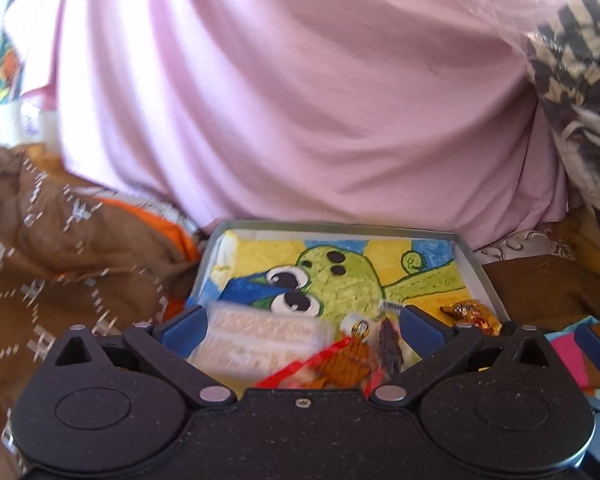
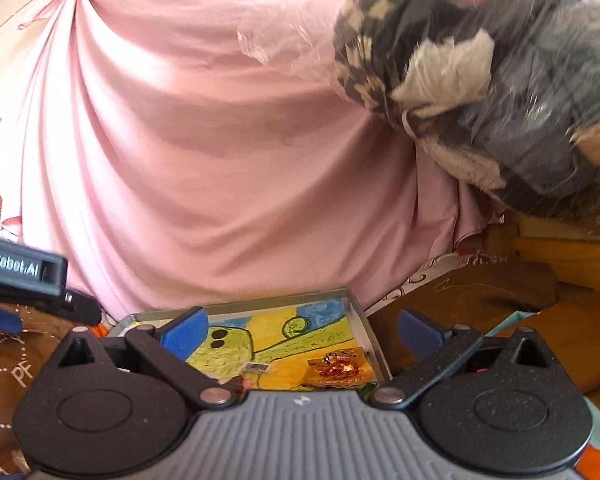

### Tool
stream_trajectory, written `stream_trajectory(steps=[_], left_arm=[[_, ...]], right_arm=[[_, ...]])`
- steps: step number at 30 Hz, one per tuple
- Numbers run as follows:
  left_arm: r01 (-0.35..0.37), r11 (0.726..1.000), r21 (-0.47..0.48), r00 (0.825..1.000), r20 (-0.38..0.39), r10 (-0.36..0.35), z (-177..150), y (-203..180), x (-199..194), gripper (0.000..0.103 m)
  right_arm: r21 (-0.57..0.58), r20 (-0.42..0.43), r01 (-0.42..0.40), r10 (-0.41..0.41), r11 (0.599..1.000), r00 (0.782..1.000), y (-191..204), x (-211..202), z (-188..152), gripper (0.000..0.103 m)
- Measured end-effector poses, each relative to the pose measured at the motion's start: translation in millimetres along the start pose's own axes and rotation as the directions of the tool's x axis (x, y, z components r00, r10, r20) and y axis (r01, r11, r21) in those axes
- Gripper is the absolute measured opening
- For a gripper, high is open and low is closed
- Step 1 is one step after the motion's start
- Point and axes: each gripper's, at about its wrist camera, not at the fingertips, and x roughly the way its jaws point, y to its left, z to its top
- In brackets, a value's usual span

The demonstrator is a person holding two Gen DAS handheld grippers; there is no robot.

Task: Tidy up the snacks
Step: 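Carry the clear snack and gold bag into the silver tray and release both, then withdraw both tools from the tray back over the remaining snacks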

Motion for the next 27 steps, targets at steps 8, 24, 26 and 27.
stream_trajectory(steps=[8,24,26,27], left_arm=[[-0.098,0.993,-0.06,0.995,-0.034,0.096,-29.5,36.7,-31.1,0.102],[-0.237,0.968,-0.082,0.969,-0.093,0.229,-90.7,92.9,-86.5,0.102],[-0.247,0.966,-0.077,0.965,-0.107,0.238,-99.8,98.5,-89.5,0.102],[-0.25,0.965,-0.075,0.964,-0.115,0.241,-104.1,100.9,-90.6,0.102]], right_arm=[[-0.07,0.004,-0.057,0.057,0.996,0.998,27.6,-46.8,10.4,0.103],[-0.227,-0.113,-0.166,0.143,0.96,0.983,64.7,-112.6,-16.9,0.103],[-0.242,-0.144,-0.174,0.142,0.955,0.979,66.5,-118.3,-23.0,0.103],[-0.247,-0.16,-0.18,0.144,0.952,0.977,67.5,-120.6,-26.2,0.103]])
